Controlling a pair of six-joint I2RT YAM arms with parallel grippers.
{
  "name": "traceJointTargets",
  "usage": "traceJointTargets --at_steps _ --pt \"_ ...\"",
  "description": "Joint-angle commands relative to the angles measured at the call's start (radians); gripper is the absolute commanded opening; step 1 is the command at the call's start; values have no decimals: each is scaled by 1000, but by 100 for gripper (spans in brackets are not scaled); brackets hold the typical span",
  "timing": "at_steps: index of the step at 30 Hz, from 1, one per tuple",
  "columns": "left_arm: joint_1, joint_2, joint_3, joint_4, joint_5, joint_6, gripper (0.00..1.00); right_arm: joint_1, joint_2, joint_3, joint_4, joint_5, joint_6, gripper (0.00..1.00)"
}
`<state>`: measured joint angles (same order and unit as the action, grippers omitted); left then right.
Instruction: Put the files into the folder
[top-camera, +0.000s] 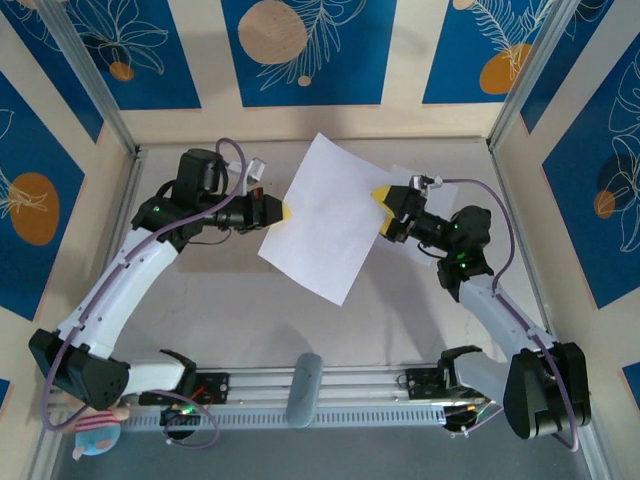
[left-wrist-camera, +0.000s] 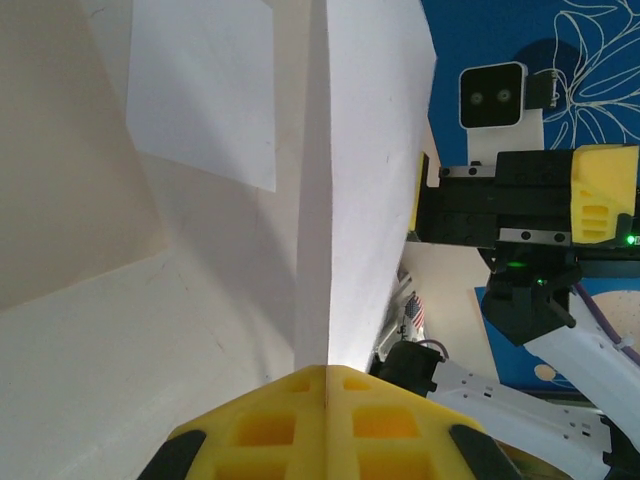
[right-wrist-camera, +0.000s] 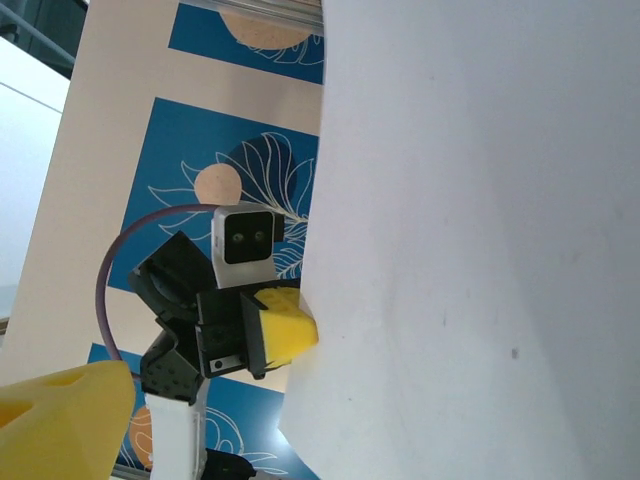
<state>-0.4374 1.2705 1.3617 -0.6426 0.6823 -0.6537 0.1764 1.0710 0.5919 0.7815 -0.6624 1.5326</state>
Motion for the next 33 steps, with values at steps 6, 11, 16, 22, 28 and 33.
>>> traceJointTargets --at_steps 6,11,16,22,28,33 --pt "14 -35 -47 116 51 -43 0 -3 -23 -14 -9 1 -4 92" --pt "14 -42 -85 224 69 -107 0 5 -23 -12 -37 2 -27 89" --pt "14 -35 -76 246 68 -114 0 14 -26 -9 -64 -3 -53 85" --pt "14 -27 -74 271 75 -127 0 21 -35 -9 -94 -5 -91 78" --pt "13 -26 -76 265 82 -126 0 27 -36 -2 -112 -16 -104 72" --pt "11 -19 -75 264 96 -125 0 30 -36 5 -116 -18 -110 68"
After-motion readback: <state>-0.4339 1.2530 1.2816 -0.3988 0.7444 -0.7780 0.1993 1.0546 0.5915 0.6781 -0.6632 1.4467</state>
